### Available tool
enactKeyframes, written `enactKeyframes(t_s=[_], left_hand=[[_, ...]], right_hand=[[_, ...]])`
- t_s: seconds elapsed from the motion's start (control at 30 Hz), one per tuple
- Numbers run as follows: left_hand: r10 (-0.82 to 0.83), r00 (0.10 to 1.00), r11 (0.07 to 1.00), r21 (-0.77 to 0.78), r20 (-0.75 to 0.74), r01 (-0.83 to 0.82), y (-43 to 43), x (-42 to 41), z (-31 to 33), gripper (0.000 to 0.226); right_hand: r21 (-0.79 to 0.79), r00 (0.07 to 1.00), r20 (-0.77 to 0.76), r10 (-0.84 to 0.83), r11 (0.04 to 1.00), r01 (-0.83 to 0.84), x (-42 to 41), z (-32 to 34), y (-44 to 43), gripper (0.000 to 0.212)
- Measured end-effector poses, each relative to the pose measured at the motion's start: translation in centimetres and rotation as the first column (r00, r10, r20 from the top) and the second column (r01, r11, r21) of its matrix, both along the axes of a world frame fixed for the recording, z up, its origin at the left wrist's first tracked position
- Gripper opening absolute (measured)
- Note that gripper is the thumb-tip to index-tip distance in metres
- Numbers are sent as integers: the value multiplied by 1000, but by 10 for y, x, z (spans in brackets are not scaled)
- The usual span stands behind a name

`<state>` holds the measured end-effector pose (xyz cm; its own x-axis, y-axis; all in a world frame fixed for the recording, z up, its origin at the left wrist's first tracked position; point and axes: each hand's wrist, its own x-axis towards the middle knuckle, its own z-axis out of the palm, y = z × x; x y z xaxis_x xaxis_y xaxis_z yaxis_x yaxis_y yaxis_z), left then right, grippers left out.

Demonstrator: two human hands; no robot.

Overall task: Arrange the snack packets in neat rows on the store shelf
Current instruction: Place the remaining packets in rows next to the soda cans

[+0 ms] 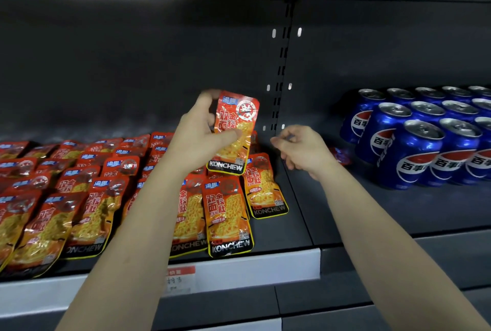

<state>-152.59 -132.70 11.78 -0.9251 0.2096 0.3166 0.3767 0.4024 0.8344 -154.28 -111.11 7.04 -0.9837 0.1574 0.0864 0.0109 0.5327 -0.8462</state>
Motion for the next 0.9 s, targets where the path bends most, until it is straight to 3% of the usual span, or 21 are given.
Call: enactKeyframes(t_s=[0.17, 0.5, 0.63, 0.9], left_hand=[[-182, 975, 977, -86, 125, 193, 16, 13, 6, 34], [-204, 961, 976, -33, 188, 214, 31, 38, -24, 47], [-240, 943, 967, -30, 230, 253, 31, 40, -31, 48], [-137, 984, 913, -373, 110, 168, 33, 48, -30, 51]], right_hand=[[7, 999, 22, -30, 1000, 30, -6, -2, 9, 4], [-9, 999, 30, -36, 999, 37, -3, 8, 24, 7], [101, 1000, 3, -26, 995, 26, -4, 14, 32, 5], [290, 997, -74, -17, 956, 38, 0, 5, 50, 6]])
